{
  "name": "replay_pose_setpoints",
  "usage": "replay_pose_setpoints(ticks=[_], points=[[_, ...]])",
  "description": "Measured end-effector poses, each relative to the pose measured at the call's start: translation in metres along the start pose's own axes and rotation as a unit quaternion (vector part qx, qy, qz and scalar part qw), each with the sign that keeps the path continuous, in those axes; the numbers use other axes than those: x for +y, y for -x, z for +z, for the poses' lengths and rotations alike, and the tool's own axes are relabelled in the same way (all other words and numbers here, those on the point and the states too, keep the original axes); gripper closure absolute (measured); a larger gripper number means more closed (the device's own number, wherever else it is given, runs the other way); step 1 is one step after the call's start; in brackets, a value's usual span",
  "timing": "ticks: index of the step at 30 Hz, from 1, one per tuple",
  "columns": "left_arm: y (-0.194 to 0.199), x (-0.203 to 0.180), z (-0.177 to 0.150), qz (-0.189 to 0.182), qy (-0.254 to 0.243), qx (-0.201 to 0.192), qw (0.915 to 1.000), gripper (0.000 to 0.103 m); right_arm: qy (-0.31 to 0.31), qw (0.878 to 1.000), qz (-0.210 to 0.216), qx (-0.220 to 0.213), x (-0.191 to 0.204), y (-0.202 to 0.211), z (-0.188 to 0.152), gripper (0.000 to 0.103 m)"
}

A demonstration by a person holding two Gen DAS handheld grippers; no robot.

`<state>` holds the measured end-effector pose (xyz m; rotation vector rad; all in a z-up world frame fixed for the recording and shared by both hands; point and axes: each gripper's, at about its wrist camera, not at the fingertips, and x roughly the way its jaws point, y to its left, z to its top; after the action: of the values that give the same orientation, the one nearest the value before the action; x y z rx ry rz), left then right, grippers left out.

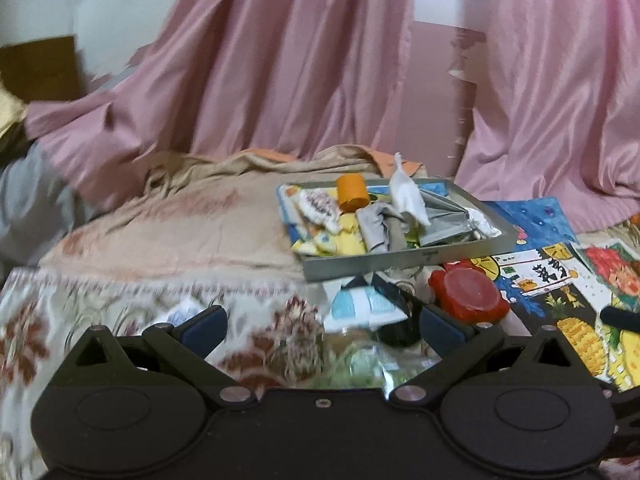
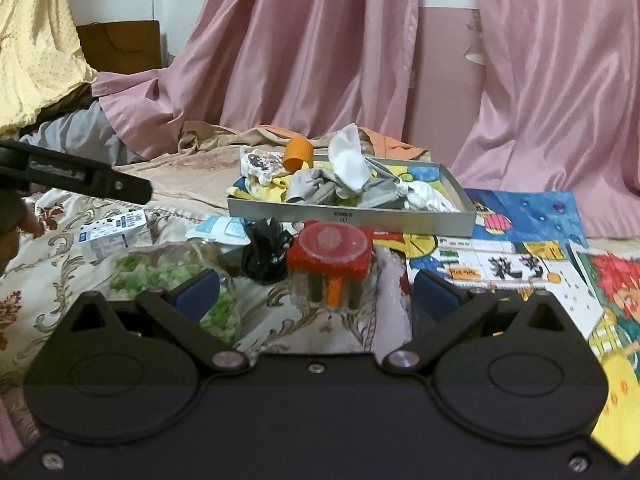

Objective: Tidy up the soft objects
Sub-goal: 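Lower both grippers toward the blue-and-white cloth and black sock by the tray, then grasp the blue-and-white cloth with the left gripper while the right gripper grasps the black striped sock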

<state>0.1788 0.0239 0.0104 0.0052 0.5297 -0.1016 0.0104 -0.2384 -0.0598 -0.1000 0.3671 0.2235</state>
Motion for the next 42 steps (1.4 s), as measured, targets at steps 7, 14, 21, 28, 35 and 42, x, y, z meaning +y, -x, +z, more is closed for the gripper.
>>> replay_pose_setpoints(ticks=[7, 14, 21, 28, 35, 42], points=[[-0.052, 0.013, 0.007, -0.062, -0.014, 0.022, 0.9977, 0.001, 0.095, 0.995, 0.020, 0.017, 0.008, -0.047, 0.031, 0.000], [-0.102, 0.037, 0.009, -0.136, 0.037, 0.064, 0.9880, 0.001, 0.199, 0.977, 0.048, 0.057, 0.028, -0.098, 0.066, 0.001], [-0.138, 0.057, 0.009, -0.176, 0.080, 0.098, 0.9762, 0.002, 0.267, 0.951, 0.095, 0.124, 0.051, -0.159, 0.088, 0.001], [-0.161, 0.069, 0.010, -0.226, 0.109, 0.123, 0.9603, 0.018, 0.347, 0.913, 0.114, 0.182, 0.071, -0.201, 0.089, 0.001], [-0.172, 0.071, 0.009, -0.264, 0.112, 0.147, 0.9468, 0.040, 0.355, 0.902, 0.127, 0.210, 0.076, -0.227, 0.088, 0.005], [-0.179, 0.074, 0.008, -0.264, 0.122, 0.151, 0.9447, 0.052, 0.380, 0.886, 0.127, 0.234, 0.092, -0.244, 0.087, 0.019]])
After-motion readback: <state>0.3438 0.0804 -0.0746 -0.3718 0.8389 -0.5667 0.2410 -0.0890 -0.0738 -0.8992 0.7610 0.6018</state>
